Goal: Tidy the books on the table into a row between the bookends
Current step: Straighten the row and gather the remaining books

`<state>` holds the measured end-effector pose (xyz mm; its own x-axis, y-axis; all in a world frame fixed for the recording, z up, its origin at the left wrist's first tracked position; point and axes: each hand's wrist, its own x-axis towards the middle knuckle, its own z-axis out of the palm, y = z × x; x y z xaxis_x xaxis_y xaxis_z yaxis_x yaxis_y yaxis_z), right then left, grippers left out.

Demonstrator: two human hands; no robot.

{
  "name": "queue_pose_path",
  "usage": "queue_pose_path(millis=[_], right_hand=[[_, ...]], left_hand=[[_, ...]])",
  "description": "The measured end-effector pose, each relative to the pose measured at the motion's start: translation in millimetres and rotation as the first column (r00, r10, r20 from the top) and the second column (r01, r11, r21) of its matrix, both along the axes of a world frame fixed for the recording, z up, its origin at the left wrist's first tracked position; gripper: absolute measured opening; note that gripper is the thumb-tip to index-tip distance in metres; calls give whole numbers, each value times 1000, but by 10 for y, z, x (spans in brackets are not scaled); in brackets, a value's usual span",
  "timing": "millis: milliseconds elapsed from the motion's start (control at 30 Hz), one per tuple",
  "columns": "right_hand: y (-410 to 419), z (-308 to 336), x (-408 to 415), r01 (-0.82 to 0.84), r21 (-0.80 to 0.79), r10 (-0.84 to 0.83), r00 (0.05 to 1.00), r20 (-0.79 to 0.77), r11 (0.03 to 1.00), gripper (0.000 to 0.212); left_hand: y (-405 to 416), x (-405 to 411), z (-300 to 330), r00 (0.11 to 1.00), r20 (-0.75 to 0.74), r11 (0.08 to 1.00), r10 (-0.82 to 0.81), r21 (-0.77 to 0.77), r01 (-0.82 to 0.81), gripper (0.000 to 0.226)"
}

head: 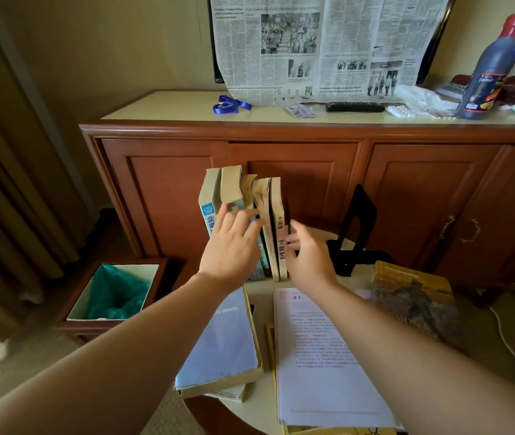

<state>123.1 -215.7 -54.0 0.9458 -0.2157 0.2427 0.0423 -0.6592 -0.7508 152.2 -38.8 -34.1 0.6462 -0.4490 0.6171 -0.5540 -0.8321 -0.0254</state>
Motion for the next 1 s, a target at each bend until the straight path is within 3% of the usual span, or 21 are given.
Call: queue_pose_path(millis=[67, 200, 267, 400, 500, 600, 700, 900, 1000], right_hand=[[-34, -52, -86, -76, 13, 76, 993, -91, 997, 76], [-167, -200, -306, -172, 41, 177, 956, -235, 984, 87], [-210, -273, -477, -140, 39, 145, 953, -267, 989, 81], [-313, -396, -858, 8, -79, -23, 980, -195, 997, 46], [-537, -421, -1186, 185, -212, -206, 975, -82, 960, 31], [-879, -474, -1476, 288, -431, -341, 939, -48, 855, 42], [-1081, -564, -1689, 78, -610, -306, 910, -280, 788, 75], [-1134, -477, -1741, 7, -554, -230, 914, -335, 832, 79], [-1168, -353, -1748, 98, -523, -291, 908, -301, 847, 68]], left_hand=[[38, -173, -181, 998, -62, 996, 28, -82, -33, 49], [128, -408, -568, 872, -453, 982, 184, 51, -180, 39], [172, -515, -689, 829, -527, 981, 185, 49, -188, 41], [123, -732, -691, 794, -579, 979, 185, 43, -197, 62], [43, -914, -715, 778, -596, 978, 196, 61, -200, 62], [89, -993, -791, 790, -594, 982, 155, 9, -186, 56], [113, -1011, -771, 806, -575, 975, 143, -60, -216, 47], [111, -1106, -755, 814, -559, 968, 156, -76, -238, 37], [112, -1141, -710, 816, -557, 967, 153, -84, -239, 38]])
